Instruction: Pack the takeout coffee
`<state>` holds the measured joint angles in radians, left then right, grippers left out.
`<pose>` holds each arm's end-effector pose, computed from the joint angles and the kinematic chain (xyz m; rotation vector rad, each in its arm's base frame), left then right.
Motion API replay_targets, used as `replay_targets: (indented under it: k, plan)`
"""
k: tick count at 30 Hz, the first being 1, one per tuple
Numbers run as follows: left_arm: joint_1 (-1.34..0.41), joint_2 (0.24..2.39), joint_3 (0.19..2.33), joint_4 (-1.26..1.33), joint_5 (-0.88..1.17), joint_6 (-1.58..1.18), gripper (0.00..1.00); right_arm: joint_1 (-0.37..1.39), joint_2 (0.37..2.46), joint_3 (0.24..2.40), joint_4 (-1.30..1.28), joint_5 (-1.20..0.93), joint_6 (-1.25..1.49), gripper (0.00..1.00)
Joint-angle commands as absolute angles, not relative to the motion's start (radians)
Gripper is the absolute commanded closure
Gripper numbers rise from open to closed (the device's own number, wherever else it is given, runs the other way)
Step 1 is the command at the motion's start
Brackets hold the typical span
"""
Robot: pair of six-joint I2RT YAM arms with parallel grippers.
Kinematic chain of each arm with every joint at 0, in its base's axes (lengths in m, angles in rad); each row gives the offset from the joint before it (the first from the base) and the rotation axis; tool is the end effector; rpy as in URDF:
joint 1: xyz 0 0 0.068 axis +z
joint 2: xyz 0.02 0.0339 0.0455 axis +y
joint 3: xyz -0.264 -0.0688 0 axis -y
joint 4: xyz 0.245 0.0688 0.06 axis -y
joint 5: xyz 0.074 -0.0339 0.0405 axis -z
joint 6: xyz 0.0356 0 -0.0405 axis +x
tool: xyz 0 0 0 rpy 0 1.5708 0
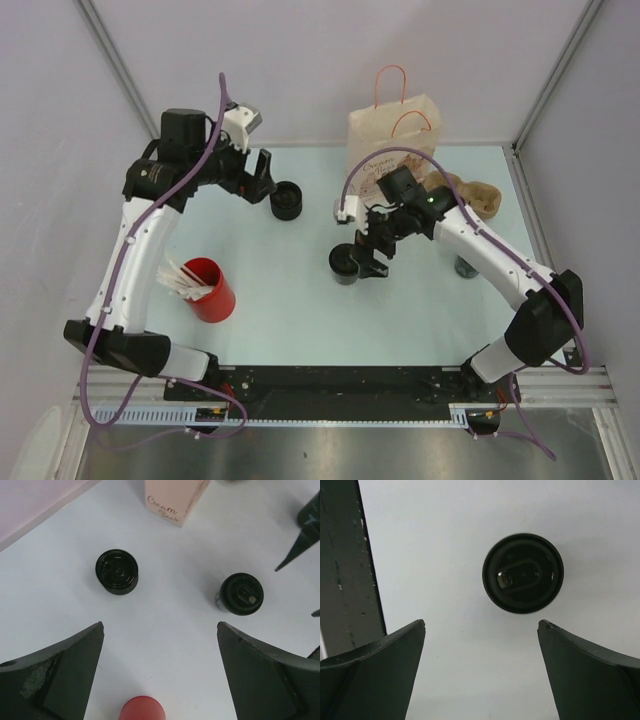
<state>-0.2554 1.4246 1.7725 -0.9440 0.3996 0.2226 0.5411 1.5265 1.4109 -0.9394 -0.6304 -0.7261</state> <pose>0.2672 -0.0841 0.4547 0.7282 2.0205 -0.4509 0.2543 0.1773 0.3192 -1.6392 1.8712 0.7443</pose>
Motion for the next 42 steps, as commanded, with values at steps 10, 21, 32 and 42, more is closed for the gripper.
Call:
replay_targets:
  k: [10,21,32,42]
  plan:
    - [-0.219,1.263,1.701,-0.960,0.204,0.250,0.01,0.673,1.543,1.434,-0.788,-0.402,-0.824,0.02]
    - [-0.219,1.144,1.491,-0.841,0.144,0.267,0.00,0.722,1.611,1.419,-0.808,-0.377,-0.867,0.07]
    - [-0.219,1.158,1.485,-0.830,0.155,0.247,0.01,0.713,1.644,1.376,-0.808,-0.456,-0.917,0.29]
    - [-0.219,1.166,1.479,-0.827,0.161,0.247,0.01,0.715,1.664,1.342,-0.746,-0.465,-0.905,0.37]
